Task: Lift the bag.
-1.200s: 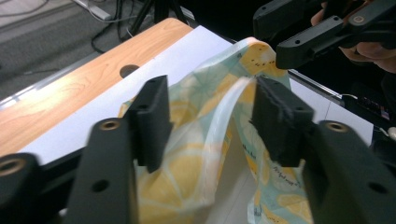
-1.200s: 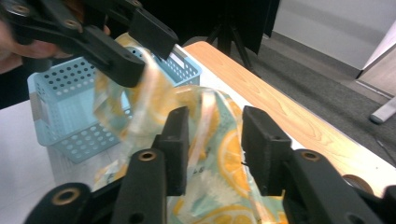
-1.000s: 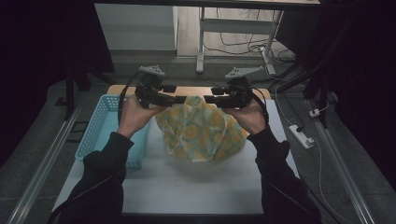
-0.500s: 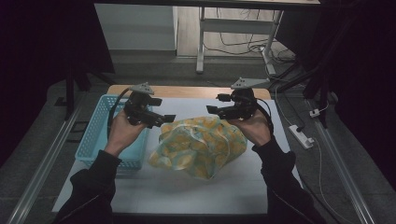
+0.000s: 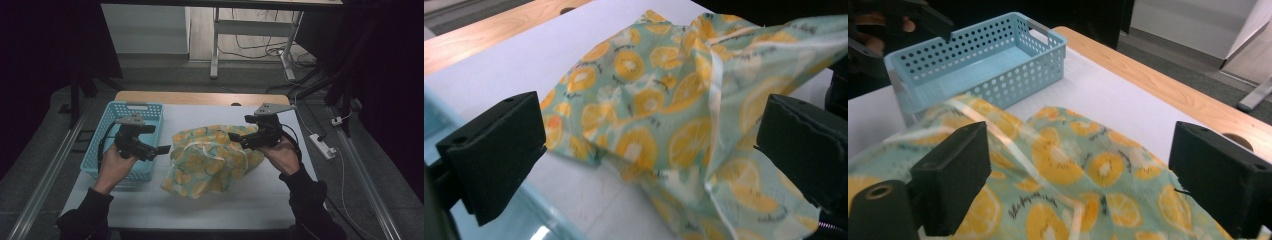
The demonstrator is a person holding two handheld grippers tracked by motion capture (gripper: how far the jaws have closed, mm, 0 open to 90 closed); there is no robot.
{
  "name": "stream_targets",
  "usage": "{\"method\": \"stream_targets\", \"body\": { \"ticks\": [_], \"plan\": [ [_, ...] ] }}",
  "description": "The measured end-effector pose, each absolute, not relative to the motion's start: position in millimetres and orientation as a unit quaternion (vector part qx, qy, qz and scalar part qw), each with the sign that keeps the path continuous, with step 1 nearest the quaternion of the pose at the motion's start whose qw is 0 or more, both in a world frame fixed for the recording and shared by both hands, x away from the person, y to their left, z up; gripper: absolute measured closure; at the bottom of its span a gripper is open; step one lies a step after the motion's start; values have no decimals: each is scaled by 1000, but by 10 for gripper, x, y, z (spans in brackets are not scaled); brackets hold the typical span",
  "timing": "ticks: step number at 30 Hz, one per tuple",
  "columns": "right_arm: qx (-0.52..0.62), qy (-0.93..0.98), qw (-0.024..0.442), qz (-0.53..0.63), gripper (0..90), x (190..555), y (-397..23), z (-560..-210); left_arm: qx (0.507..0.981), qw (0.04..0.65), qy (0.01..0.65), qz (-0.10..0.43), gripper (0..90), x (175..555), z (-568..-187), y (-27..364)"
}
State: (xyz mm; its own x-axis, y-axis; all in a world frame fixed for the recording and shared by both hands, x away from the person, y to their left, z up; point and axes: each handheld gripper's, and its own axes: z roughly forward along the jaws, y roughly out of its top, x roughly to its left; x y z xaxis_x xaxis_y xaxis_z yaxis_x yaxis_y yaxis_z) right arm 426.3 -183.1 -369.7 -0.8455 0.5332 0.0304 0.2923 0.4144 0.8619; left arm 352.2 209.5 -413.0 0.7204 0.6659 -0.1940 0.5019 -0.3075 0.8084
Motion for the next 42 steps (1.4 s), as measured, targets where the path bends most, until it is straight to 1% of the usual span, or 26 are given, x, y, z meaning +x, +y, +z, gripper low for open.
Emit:
{"method": "stream_targets", "body": {
  "ticks": [5,12,21,32,34,40,42],
  "plan": [
    [257,832,137,471,23,4157,-1976,-3826,801,454,378,96,0,3322,-4255,2184],
    [288,821,143,471,0,4018,-2220,-4033,788,455,402,100,0,3063,-4416,2299],
    [317,813,147,465,0,3794,-2507,-4286,777,457,423,92,0,2740,-4623,2415],
    [349,805,165,451,0,3489,-2814,-4512,764,437,460,120,0,2286,-4875,2618],
    [355,805,166,445,0,3449,-2851,-4559,759,439,464,125,0,2230,-4921,2639],
    [367,815,162,417,0,3320,-2949,-4759,755,427,483,115,0,2138,-5098,2711],
    [368,820,169,404,0,3270,-2986,-4815,755,420,489,120,0,2111,-5125,2742]
  ]
}}
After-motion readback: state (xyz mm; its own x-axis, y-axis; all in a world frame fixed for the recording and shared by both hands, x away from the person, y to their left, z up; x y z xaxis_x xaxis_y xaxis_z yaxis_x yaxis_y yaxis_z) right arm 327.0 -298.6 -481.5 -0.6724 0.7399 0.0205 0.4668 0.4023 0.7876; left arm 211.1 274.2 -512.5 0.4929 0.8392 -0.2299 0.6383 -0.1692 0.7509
